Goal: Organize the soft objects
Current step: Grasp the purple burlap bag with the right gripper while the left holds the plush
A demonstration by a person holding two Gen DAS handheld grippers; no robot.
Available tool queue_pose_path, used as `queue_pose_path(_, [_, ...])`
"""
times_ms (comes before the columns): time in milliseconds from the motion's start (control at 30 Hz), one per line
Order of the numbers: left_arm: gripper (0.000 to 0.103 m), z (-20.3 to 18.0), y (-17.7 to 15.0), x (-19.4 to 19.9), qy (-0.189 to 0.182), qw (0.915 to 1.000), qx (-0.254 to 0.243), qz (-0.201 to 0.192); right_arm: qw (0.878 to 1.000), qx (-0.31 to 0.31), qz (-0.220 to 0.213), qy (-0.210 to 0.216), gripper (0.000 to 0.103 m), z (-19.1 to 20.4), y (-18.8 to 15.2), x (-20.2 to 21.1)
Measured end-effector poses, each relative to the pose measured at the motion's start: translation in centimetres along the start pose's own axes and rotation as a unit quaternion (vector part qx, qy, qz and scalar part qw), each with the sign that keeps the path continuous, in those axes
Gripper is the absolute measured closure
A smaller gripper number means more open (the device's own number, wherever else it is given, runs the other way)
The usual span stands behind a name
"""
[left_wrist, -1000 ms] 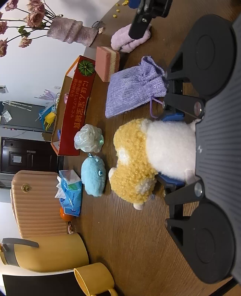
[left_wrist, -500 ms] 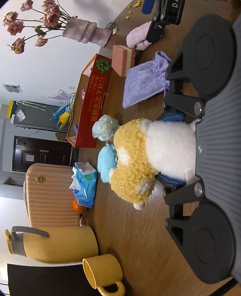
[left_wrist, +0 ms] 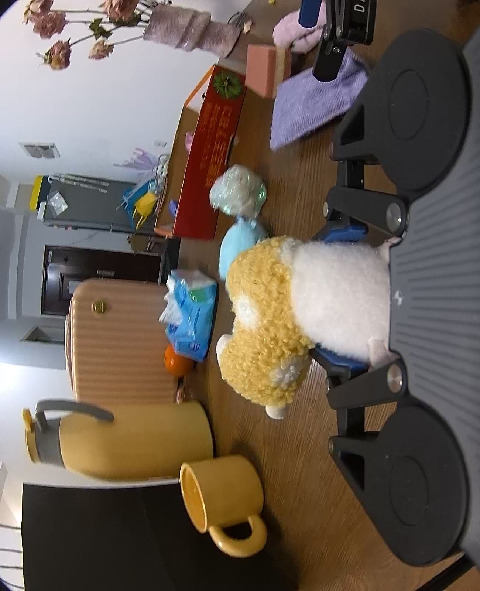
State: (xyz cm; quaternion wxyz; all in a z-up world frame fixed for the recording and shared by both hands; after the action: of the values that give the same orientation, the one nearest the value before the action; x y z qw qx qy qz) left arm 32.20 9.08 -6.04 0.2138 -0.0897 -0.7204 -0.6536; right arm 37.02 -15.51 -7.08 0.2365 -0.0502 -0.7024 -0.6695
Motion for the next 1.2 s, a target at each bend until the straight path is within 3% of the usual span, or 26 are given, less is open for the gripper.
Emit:
queue_pose_path(467, [0.048,2.2,0.4,-0.4,0.015,0.9998,0.013,-0.001,0.997,-0.019,0.069,-0.004,0.002,2.1,-0.4,-5.4])
queue_pose_path(767, [0.048,2.3,0.3,-0.4,0.016,0.9998,0.015,0.001,0.996,-0.002,0.086,0.0,0.023,2.5,-1.0,-6.4])
queue_pose_path(933, [0.048,2.3,0.3,-0.4,0.016,0.9998,0.015,0.001,0.997,0.011,0.077,0.016,0.053,3.2,-0.9,-5.8])
queue_pose_path(1067, [0.048,2.3,0.3,-0.4,0.016,0.9997,0.016,0.0,0.997,0.017,0.065,0.031,0.061,3.6,-0.7,-5.1])
queue_pose_path(1200, [0.048,2.3,0.3,-0.3,0.016,0.9998,0.014,-0.001,0.998,0.019,0.042,0.037,0.063,3.9,0.0,-4.2])
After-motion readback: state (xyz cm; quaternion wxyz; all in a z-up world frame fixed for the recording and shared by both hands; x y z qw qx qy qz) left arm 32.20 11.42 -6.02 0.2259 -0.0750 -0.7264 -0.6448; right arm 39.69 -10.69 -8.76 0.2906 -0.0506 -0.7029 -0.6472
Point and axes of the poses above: each gripper's, at about its wrist camera, not at the fingertips, and x roughly against the way its jaws point, z to its left, y to its top, the point moved 8 cm from there along -x, roughly the way its jaws point, and after that the axes turned 5 degrees about -z, right-handed, at the moved point
